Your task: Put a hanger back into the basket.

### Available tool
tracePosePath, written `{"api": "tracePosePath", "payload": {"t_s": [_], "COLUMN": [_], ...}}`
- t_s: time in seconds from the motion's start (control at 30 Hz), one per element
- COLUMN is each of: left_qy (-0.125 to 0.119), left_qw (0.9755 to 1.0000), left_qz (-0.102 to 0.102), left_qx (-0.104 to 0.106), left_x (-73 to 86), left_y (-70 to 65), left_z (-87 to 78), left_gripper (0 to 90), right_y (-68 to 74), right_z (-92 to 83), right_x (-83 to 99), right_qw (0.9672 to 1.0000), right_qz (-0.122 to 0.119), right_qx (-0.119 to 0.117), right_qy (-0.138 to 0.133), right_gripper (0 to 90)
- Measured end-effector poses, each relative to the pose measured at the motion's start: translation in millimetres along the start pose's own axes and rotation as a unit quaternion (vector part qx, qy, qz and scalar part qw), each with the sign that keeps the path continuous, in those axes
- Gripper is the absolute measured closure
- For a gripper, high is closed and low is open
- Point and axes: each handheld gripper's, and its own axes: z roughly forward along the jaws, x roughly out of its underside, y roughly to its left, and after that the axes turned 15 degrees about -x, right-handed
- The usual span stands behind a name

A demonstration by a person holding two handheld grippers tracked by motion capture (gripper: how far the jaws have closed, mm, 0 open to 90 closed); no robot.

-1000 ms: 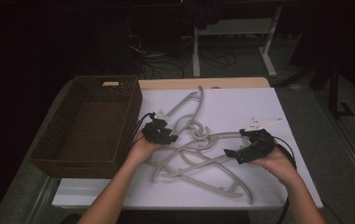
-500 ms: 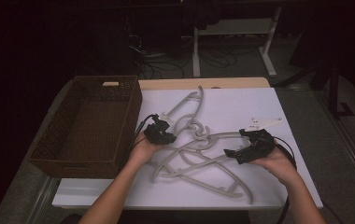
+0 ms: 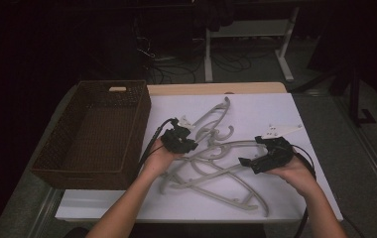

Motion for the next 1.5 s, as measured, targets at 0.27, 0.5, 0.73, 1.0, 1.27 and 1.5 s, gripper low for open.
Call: {"api": "tracePosePath", "payload": {"t_s": [0.27, 0.5, 0.73, 1.0, 1.27, 1.5], "left_qy": [0.008, 0.024, -0.013, -0.030, -0.007, 0.026], "left_qw": [0.9993, 0.9979, 0.9983, 0.9990, 0.9995, 0.9992], "left_qz": [0.029, 0.048, 0.036, 0.034, 0.030, 0.028], "left_qx": [0.020, 0.037, 0.045, -0.001, -0.007, -0.008], "left_x": [-5.7, -1.9, -9.3, -42.4, -64.6, -85.6], "left_y": [-26.4, -40.8, -25.2, 18.4, 48.6, 52.3], "left_z": [6.5, 19.5, 6.9, 9.0, 49.5, 85.5], "left_gripper": [79.7, 74.2, 56.6, 55.8, 55.2, 56.9], "right_y": [0.8, 0.5, 1.1, 0.6, 0.3, -0.3], "right_z": [-5.8, -5.5, -5.1, -4.7, -3.0, -3.8], "right_x": [-1.8, -1.7, -2.0, -2.0, -1.6, -1.1], "right_qw": [0.9999, 1.0000, 1.0000, 1.0000, 1.0000, 1.0000], "right_qz": [-0.002, -0.002, -0.001, 0.000, -0.001, 0.000], "right_qx": [0.003, 0.002, 0.002, 0.004, 0.003, 0.003], "right_qy": [-0.010, -0.009, -0.009, -0.007, -0.002, -0.003], "right_gripper": [0.5, 0.5, 0.5, 0.5, 0.5, 0.5]}}
